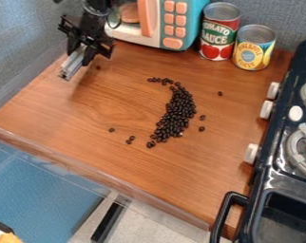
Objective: Sweep into pile
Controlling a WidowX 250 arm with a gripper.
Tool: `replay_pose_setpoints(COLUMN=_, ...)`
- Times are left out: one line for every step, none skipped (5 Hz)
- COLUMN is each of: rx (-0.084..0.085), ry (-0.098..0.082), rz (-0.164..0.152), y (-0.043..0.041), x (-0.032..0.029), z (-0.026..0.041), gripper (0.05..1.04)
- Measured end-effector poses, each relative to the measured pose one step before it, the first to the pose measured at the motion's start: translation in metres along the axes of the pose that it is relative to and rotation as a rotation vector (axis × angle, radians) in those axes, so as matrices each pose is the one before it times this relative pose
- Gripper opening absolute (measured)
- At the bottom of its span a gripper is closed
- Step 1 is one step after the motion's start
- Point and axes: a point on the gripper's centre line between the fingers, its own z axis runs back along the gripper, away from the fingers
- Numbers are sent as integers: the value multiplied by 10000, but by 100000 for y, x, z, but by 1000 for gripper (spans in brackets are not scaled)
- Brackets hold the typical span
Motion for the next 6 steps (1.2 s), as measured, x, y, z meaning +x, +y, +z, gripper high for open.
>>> replay_pose_setpoints(rx=-160, ry=117, rz=-243, y=-774, x=-20, z=-1269, gripper=385)
replay_pose_setpoints(rx=-202, ry=-98, rz=-157, y=-459, x=-123, z=-175, gripper=385)
replay_pose_setpoints(rx=-112, ry=-194, rz=-229, y=-621, x=-492, z=11, gripper=386)
replay_pose_setpoints(rx=-442, ry=-142, rz=-514, y=-2428, x=-817, z=1069, gripper=386)
replay_pose_setpoints(rx=-500, ry=-174, rz=-357, y=-2475, x=-6, z=1047, gripper=385)
replay_pose_setpoints(rx=-368, ry=87, rz=-122, y=-1956, x=370, z=738, gripper=386)
